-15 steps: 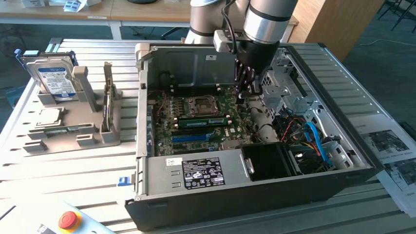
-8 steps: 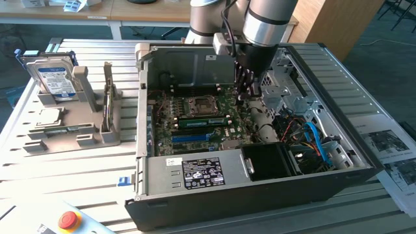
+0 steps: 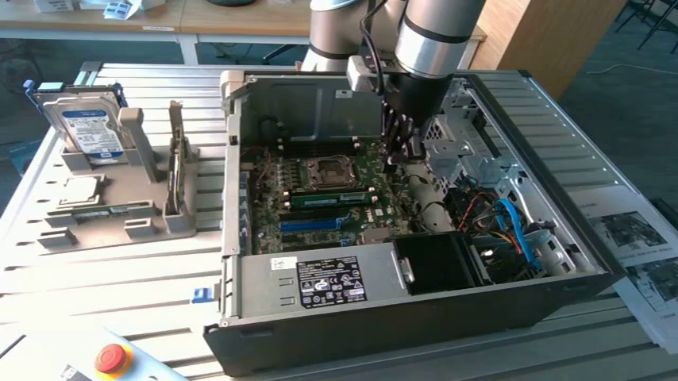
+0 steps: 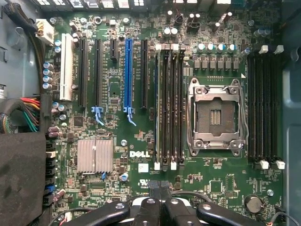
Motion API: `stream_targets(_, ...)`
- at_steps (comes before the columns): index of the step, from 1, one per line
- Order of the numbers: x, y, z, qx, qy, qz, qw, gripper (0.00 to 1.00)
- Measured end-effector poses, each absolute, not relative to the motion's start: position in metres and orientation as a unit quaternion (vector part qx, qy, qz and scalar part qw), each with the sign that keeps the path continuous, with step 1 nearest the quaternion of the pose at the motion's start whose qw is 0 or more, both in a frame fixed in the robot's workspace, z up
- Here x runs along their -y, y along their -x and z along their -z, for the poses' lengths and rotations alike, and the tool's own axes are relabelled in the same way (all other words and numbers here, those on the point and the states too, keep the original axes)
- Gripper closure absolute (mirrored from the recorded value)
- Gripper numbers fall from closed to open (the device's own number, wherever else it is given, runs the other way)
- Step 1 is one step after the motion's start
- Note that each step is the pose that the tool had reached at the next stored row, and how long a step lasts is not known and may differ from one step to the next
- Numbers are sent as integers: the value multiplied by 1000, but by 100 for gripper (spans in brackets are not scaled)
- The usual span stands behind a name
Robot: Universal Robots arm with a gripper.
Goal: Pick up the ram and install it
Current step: 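Press down the ram until it locks into place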
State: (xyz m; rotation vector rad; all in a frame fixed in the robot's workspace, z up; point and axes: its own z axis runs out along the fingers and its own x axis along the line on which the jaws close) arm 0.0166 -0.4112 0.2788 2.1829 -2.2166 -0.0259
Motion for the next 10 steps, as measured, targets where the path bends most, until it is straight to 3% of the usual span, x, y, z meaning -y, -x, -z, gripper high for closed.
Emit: stream_targets(10,411,-17,-274,712,-702,8,15,90)
